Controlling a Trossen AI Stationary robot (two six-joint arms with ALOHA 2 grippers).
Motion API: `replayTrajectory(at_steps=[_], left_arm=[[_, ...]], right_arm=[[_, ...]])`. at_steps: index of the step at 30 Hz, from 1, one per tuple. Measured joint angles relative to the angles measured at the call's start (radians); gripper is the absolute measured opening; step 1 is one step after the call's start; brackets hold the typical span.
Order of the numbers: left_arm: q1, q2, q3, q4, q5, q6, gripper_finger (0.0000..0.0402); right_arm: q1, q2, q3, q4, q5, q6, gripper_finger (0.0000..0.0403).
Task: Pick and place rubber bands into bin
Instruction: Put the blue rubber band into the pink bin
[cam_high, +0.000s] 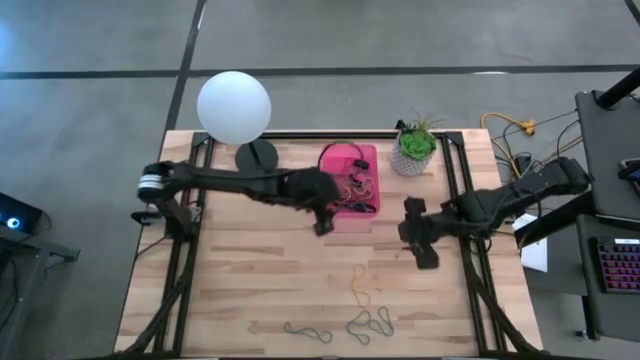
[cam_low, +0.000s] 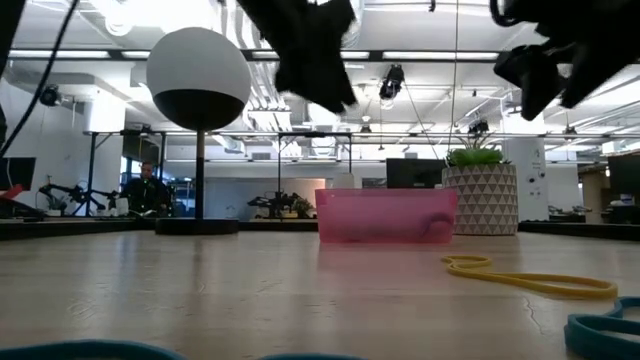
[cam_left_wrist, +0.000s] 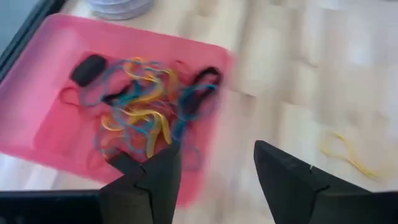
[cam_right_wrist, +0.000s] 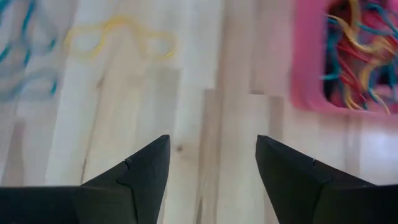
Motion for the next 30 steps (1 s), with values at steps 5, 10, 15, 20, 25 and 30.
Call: replayTrajectory(at_steps=[5, 10, 15, 20, 25, 30], left_arm=[[-0.119, -0.098, -0.022, -0.063, -0.020, -0.081, 0.0184], [-0.247, -0.162, -0.086, -0.094, -0.052, -0.238, 0.0184], [-0.379, -0.196, -0.176, -0.103, -0.106, -0.324, 0.0184], [-0.491, -0.213, -0.262, -0.106, -0.130, -0.447, 0.0184], [-0.573, -0.219, -0.299, -0.104, -0.153, -0.526, 0.0184], [-0.623, -0.220, -0.300, -0.105, -0.159, -0.527, 0.0184]], right_arm=[[0.129, 0.050, -0.002, 0.015, -0.041, -0.122, 0.0224], [0.267, 0.163, -0.001, 0.146, -0.136, -0.167, 0.0224], [0.376, 0.309, 0.043, 0.255, -0.140, -0.012, 0.0224], [0.448, 0.473, 0.160, 0.274, -0.138, 0.053, 0.0224], [0.489, 0.629, 0.297, 0.274, -0.137, 0.055, 0.0224], [0.499, 0.750, 0.376, 0.272, -0.135, 0.069, 0.0224]])
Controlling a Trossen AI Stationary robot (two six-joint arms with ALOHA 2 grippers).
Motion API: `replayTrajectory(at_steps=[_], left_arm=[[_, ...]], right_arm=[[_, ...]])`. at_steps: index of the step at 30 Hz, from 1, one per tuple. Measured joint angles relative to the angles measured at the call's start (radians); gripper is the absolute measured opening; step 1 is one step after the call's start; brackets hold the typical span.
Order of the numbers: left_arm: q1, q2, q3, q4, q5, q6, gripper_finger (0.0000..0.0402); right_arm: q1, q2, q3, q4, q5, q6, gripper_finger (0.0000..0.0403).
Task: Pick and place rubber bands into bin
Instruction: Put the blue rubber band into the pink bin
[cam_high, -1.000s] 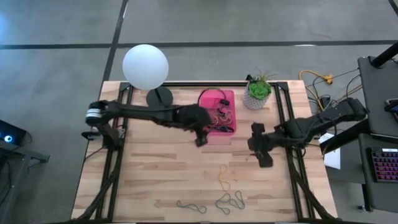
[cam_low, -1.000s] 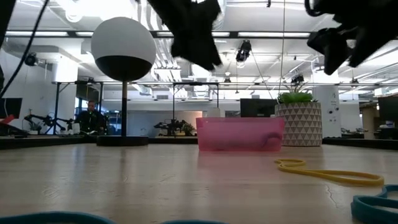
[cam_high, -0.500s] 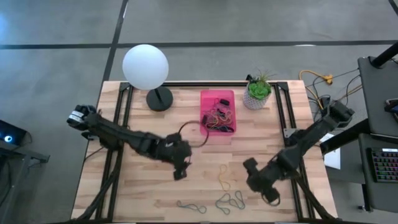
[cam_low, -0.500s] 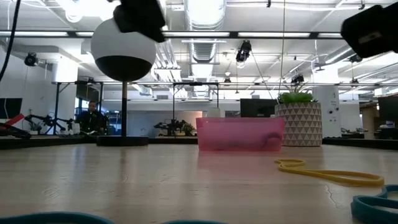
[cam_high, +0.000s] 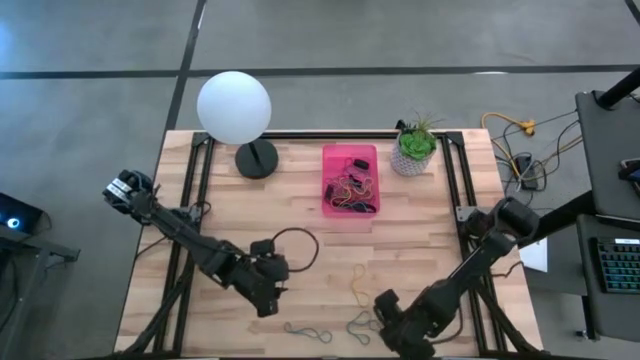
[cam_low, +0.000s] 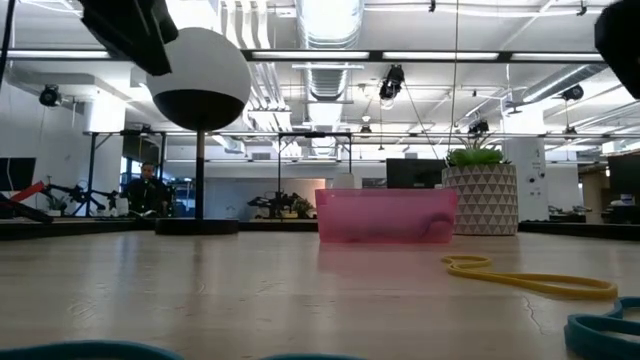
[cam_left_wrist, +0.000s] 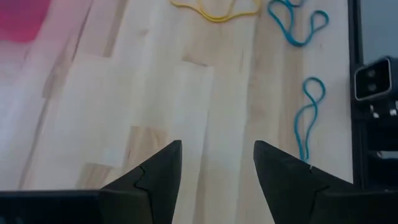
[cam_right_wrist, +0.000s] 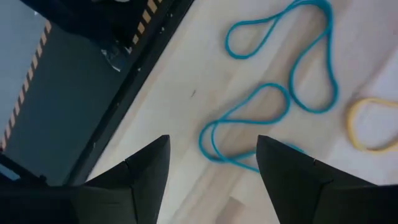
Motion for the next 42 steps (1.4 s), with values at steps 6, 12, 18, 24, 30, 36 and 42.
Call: replayTrajectory(at_steps=[6, 12, 18, 24, 30, 36, 42], left_arm=[[-0.031, 0.000, -0.001, -0.027, -0.001, 0.000, 0.0184], [-0.053, 0.000, -0.001, -0.027, 0.000, 0.000, 0.0184], [-0.060, 0.000, 0.003, -0.024, 0.000, -0.027, 0.0184], [-0.063, 0.000, 0.003, -0.013, 0.001, -0.051, 0.0184], [-0.065, 0.000, 0.005, -0.009, 0.001, -0.052, 0.0184], [-0.065, 0.000, 0.005, 0.010, 0.001, -0.052, 0.0184], [-0.066, 0.000, 0.006, 0.010, 0.001, -0.052, 0.0184]], right_arm=[[0.000, 0.082, 0.022, -0.003, 0.003, 0.125, 0.0223], [0.007, 0.132, 0.028, 0.004, 0.031, 0.245, 0.0223], [0.027, 0.180, 0.070, -0.001, 0.071, 0.299, 0.0217], [0.039, 0.192, 0.086, 0.001, 0.145, 0.365, 0.0179], [0.039, 0.191, 0.077, -0.043, 0.156, 0.441, 0.0114], [0.040, 0.208, 0.072, -0.052, 0.154, 0.487, 0.0059], [0.039, 0.218, 0.073, -0.055, 0.124, 0.553, 0.0029]])
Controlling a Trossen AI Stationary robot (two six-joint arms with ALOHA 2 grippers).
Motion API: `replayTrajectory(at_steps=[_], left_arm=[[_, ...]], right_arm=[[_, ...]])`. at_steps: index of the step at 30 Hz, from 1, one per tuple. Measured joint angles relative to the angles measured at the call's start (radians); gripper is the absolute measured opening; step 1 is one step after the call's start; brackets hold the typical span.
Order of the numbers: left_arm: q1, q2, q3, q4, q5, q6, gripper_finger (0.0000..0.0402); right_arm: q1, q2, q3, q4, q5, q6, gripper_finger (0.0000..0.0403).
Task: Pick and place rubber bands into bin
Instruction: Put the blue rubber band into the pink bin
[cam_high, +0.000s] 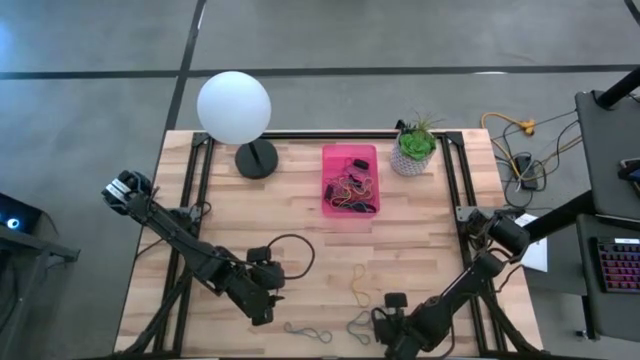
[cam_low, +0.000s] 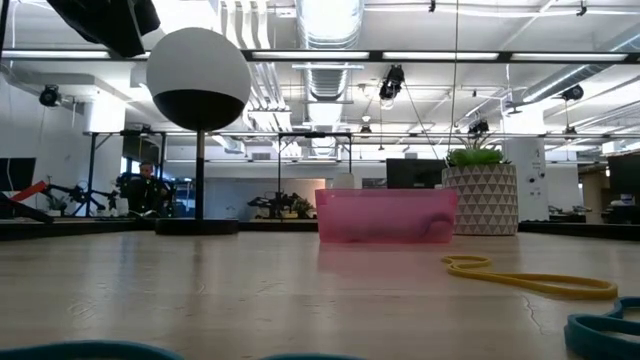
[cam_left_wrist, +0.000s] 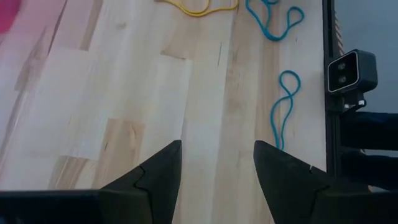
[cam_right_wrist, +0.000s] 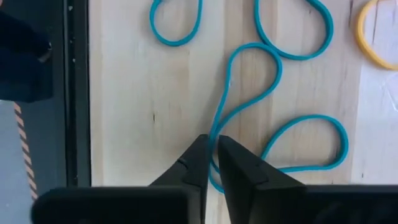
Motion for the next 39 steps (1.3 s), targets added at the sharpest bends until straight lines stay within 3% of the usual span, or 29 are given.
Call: replayTrajectory(at_steps=[9, 16, 23, 27, 31, 35, 39], left_arm=[[0.000, 0.000, 0.000, 0.001, -0.017, 0.001, 0.0184], [0.000, 0.000, 0.000, 0.009, -0.046, 0.001, 0.0184], [0.000, 0.000, 0.000, 0.036, -0.054, 0.001, 0.0184], [0.000, 0.000, 0.000, 0.040, -0.073, 0.001, 0.0184], [0.000, 0.000, 0.000, 0.044, -0.091, 0.002, 0.0184], [0.001, 0.000, 0.000, 0.046, -0.118, 0.001, 0.0184], [0.002, 0.000, -0.001, 0.051, -0.125, 0.000, 0.0184]], right_arm=[[-0.029, -0.038, 0.037, -0.027, -0.018, 0.072, 0.0008], [-0.093, -0.138, 0.044, -0.036, 0.142, 0.115, 0.0008], [-0.192, -0.322, 0.041, -0.252, 0.376, 0.116, 0.0008], [-0.325, -0.424, 0.021, -0.317, 0.510, 0.093, 0.0008], [-0.532, -0.516, 0.010, -0.311, 0.555, -0.064, 0.0008], [-0.764, -0.552, 0.008, -0.272, 0.484, -0.237, 0.0008], [-0.933, -0.546, 0.008, -0.195, 0.348, -0.384, 0.0015]])
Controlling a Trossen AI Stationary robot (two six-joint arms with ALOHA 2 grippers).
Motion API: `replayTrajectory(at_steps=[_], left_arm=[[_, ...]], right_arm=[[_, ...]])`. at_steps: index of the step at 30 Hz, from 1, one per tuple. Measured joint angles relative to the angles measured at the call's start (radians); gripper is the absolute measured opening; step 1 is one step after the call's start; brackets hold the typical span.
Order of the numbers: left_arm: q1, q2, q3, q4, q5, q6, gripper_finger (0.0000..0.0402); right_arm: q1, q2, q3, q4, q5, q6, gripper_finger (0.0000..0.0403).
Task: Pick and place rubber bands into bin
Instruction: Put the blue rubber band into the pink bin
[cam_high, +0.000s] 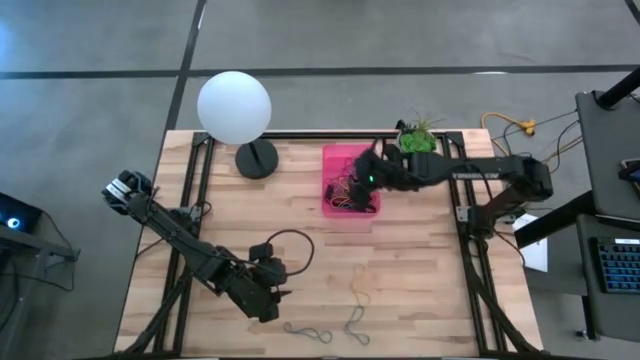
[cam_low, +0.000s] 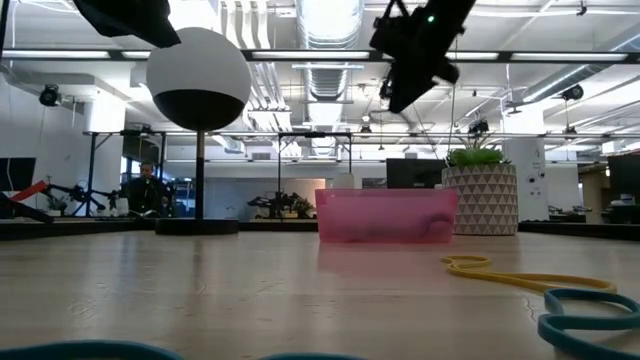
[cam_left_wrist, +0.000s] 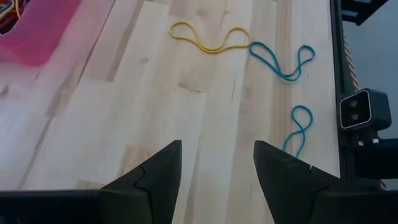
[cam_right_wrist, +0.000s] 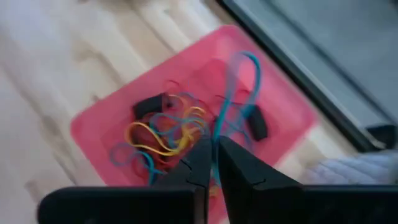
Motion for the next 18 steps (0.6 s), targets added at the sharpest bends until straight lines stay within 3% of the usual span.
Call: replayTrajectory(at_steps=[4, 10, 15, 18], left_arm=[[0.000, 0.002, -0.003, 0.001, -0.002, -0.028, 0.0184], [0.000, 0.003, -0.009, 0.001, -0.015, -0.077, 0.0184], [0.000, 0.002, -0.012, 0.000, -0.017, -0.067, 0.0184], [0.000, 0.002, -0.024, 0.000, 0.002, 0.084, 0.0184]], right_arm=[[-0.080, 0.022, 0.000, 0.098, -0.154, -0.118, 0.0056], [-0.085, 0.040, 0.007, 0.067, -0.169, -0.167, 0.0151], [0.005, 0.015, 0.005, 0.017, -0.342, -0.270, 0.0199], [0.111, 0.014, 0.005, -0.025, -0.373, -0.291, 0.0207]])
